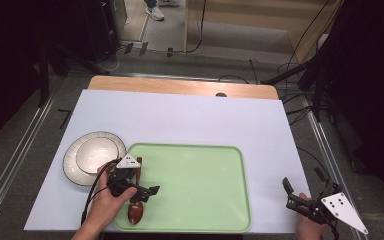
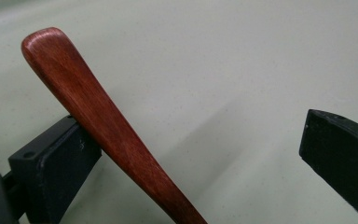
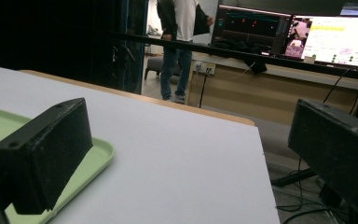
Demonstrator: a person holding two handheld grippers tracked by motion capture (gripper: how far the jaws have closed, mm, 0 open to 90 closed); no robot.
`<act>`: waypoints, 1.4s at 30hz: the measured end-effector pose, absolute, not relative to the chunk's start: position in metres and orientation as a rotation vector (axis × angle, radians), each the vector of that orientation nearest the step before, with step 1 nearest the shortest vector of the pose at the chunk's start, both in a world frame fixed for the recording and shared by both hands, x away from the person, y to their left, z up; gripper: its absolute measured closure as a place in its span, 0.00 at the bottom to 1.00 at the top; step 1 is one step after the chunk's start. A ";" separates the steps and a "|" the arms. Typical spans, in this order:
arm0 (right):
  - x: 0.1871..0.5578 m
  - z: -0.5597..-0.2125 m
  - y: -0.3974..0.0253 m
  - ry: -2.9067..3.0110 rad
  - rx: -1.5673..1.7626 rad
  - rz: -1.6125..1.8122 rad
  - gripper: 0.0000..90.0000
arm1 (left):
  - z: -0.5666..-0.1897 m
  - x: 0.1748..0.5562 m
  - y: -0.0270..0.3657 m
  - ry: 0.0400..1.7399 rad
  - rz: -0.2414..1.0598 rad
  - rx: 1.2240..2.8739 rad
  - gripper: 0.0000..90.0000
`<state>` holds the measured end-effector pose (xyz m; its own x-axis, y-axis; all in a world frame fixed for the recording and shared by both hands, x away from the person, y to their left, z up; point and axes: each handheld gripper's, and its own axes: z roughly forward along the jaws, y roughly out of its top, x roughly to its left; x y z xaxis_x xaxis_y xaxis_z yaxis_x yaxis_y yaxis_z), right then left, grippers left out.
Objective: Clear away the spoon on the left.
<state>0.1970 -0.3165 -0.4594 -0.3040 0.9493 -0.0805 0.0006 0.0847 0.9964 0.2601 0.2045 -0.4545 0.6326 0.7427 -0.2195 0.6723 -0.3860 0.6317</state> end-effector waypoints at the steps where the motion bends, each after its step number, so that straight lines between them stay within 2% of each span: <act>1: 0.197 -0.459 -0.317 1.481 0.994 1.360 0.00 | -0.455 0.260 0.203 1.083 0.127 2.171 0.00; 10: 0.196 -0.459 -0.317 1.476 0.987 1.361 0.00 | -0.456 0.256 0.196 1.065 0.203 2.244 0.00; 21: 0.196 -0.460 -0.317 1.476 0.991 1.368 0.00 | -0.442 0.252 0.216 0.978 0.111 2.034 0.00; 29: 0.197 -0.459 -0.317 1.474 0.991 1.363 0.00 | -0.428 0.241 0.231 0.884 0.124 1.920 0.00; 42: 0.197 -0.460 -0.317 1.473 0.993 1.365 0.00 | -0.422 0.236 0.254 0.917 0.175 1.853 0.00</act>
<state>0.1967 -0.3172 -0.4595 -0.3021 0.9501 -0.0776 -0.0055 0.0796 0.9968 0.2361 0.2540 -0.4217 0.6998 0.6593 -0.2750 0.5112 -0.1933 0.8374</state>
